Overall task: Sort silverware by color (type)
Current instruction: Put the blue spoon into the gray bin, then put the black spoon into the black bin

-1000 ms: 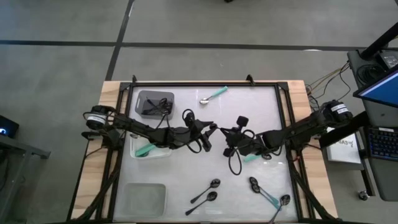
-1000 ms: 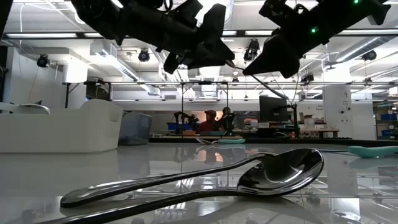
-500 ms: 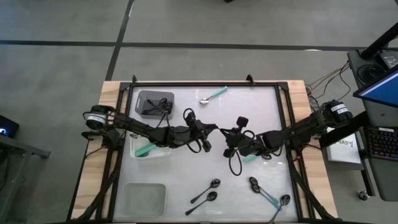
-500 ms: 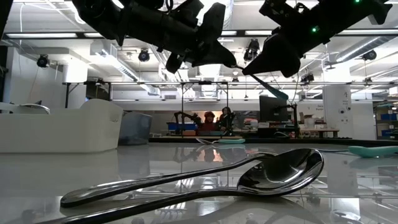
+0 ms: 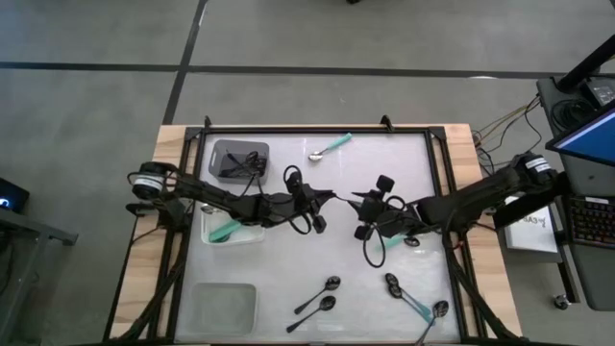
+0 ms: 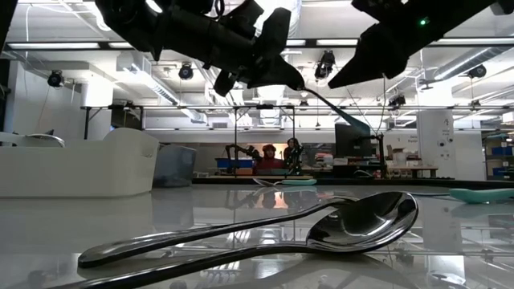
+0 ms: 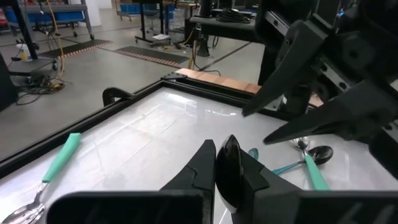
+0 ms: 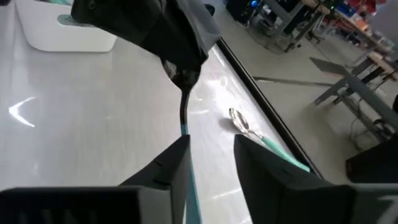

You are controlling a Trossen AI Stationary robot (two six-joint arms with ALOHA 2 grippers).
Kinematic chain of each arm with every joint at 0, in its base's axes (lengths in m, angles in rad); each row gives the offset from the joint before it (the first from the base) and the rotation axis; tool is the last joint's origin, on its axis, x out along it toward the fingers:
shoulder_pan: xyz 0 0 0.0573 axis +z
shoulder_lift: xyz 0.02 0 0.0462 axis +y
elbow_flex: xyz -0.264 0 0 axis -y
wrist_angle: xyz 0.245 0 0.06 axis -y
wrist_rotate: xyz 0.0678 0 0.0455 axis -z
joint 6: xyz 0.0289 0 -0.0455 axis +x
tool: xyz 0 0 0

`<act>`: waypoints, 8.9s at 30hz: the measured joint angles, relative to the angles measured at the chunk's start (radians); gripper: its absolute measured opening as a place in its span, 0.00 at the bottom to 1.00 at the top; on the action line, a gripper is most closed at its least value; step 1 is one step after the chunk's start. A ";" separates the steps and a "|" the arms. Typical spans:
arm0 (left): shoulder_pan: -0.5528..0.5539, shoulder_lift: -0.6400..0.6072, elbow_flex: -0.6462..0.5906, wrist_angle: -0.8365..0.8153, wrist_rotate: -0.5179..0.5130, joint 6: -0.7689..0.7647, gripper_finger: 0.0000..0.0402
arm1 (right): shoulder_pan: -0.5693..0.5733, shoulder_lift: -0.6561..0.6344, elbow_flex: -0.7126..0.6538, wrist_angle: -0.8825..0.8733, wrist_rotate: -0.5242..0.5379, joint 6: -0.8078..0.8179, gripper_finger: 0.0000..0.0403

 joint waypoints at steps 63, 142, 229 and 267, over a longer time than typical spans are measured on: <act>-0.582 -0.567 0.000 -1.623 0.828 -1.364 0.00 | 0.006 -0.084 -0.132 -0.123 -0.140 0.483 0.36; -0.424 0.250 0.636 -1.397 0.332 -0.454 0.23 | 0.056 0.022 -0.168 -0.025 -0.510 0.603 0.36; -0.336 0.416 0.799 -1.575 -0.119 -0.657 0.00 | 0.375 0.210 -0.021 0.044 -0.439 0.717 0.36; 0.116 -0.510 0.045 -1.724 -0.215 -0.521 0.00 | 0.370 0.209 -0.035 0.004 -0.261 0.666 0.36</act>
